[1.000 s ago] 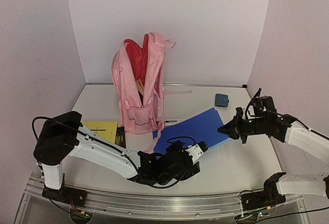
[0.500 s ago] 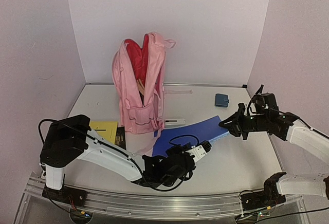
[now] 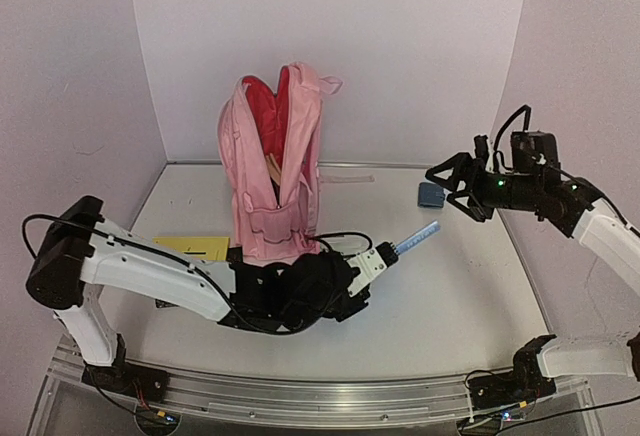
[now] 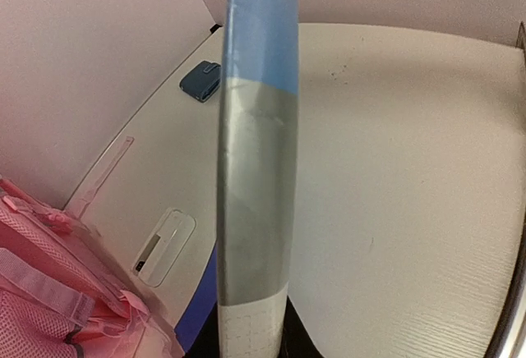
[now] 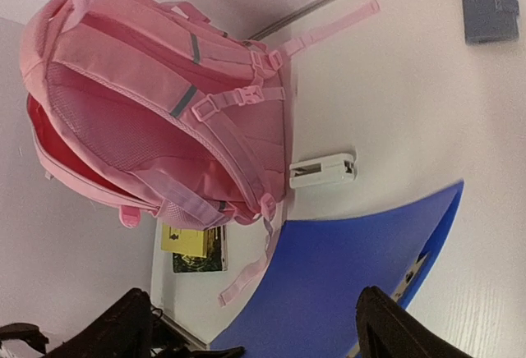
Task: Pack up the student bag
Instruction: Pick up the files from the center of the board.
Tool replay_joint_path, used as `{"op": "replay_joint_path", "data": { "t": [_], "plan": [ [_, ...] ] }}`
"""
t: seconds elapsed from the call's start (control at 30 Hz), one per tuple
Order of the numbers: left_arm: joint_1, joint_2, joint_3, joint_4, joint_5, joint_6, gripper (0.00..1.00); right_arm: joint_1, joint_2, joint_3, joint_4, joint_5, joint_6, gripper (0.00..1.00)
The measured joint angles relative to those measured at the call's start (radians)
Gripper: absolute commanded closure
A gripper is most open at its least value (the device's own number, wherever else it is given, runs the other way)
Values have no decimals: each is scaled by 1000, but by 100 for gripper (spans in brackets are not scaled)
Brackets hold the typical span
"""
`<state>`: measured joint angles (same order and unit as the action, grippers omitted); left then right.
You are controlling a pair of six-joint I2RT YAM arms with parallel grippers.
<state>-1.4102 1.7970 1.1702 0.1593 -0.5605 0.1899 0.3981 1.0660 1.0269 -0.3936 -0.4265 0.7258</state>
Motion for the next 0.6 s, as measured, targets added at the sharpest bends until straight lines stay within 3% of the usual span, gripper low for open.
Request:
{"op": "replay_joint_path", "data": {
  "t": [0.23,0.6],
  "plan": [
    [178,-286,-16,-171,324,-221,88,0,-4,112,-4,-21,-191,2],
    [377,-497,-40,-337,831,-431,89,0,32,213,3,-338,-392,2]
  ]
}}
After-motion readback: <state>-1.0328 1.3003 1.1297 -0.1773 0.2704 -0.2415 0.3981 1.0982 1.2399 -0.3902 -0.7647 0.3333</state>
